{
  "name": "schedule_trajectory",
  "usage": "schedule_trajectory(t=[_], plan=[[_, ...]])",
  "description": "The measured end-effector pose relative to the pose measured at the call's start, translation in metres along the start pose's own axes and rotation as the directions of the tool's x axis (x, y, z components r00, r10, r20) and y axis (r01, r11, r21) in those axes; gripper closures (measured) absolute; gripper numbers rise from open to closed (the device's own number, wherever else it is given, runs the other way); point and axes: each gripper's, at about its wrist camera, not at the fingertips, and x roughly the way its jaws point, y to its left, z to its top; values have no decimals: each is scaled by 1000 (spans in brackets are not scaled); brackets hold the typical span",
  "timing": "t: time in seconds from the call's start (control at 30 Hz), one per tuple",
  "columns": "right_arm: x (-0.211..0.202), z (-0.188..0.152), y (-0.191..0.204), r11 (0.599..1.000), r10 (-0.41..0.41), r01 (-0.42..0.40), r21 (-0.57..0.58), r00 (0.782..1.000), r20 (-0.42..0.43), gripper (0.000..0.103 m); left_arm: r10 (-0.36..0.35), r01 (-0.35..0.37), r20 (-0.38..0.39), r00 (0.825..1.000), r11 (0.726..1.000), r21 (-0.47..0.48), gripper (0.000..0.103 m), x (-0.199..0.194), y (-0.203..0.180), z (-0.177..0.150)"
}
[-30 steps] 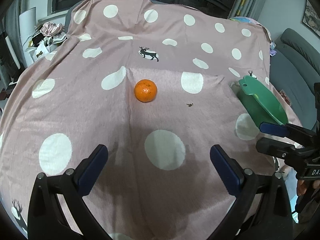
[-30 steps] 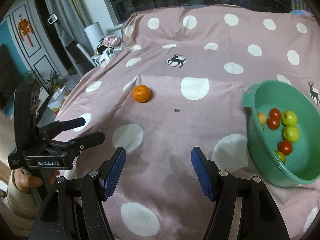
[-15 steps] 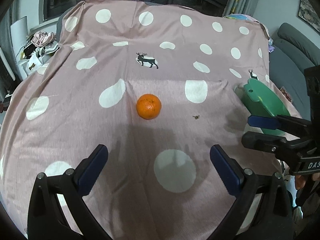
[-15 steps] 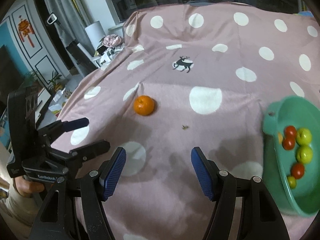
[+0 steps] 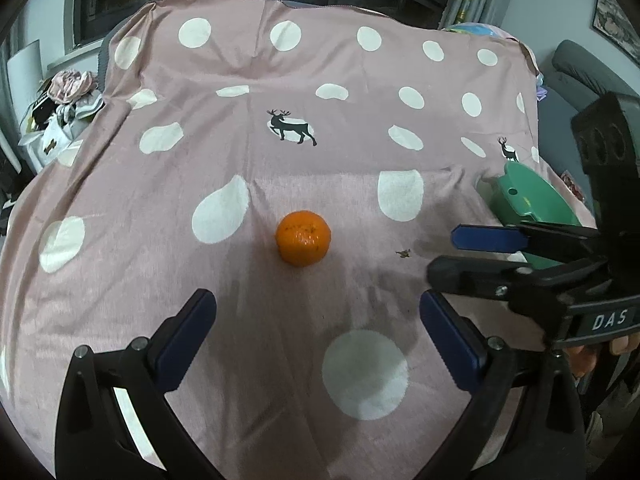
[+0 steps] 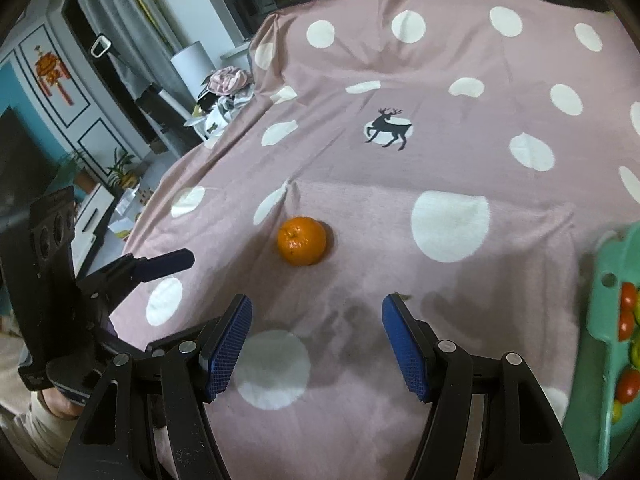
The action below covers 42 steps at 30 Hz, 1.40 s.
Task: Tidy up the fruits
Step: 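Close the right tool on the orange and lift it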
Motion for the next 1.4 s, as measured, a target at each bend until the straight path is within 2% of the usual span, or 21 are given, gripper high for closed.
schedule_trajectory(t=[0.33,0.53,0.63,0.83,0.9,1.0,1.2,1.4], plan=[[16,17,-12,994,69,-68,80,998,-3,35,-15,17,-24,1000,998,56,5,12,10,10],[30,23,-24,973,165,-161,165,986,-15,35,-47,49,-32,998,998,43,10,16,17,15],[38,27,-28,961,203,-196,197,979,-17,35,-55,57,-24,998,997,60,14,16,15,18],[59,31,-42,917,290,-267,298,956,-35,35,-101,105,-51,994,991,77,31,26,13,23],[67,32,-44,904,315,-287,318,948,-41,35,-111,115,-58,992,990,86,31,29,11,25],[78,33,-45,893,334,-296,340,941,-59,35,-96,103,-79,992,990,96,32,38,10,28],[96,35,-45,882,350,-300,363,933,-80,44,-86,98,-106,991,989,107,35,52,7,34],[103,39,-43,886,348,-295,359,933,-91,51,-13,41,-162,987,985,165,48,67,0,35]])
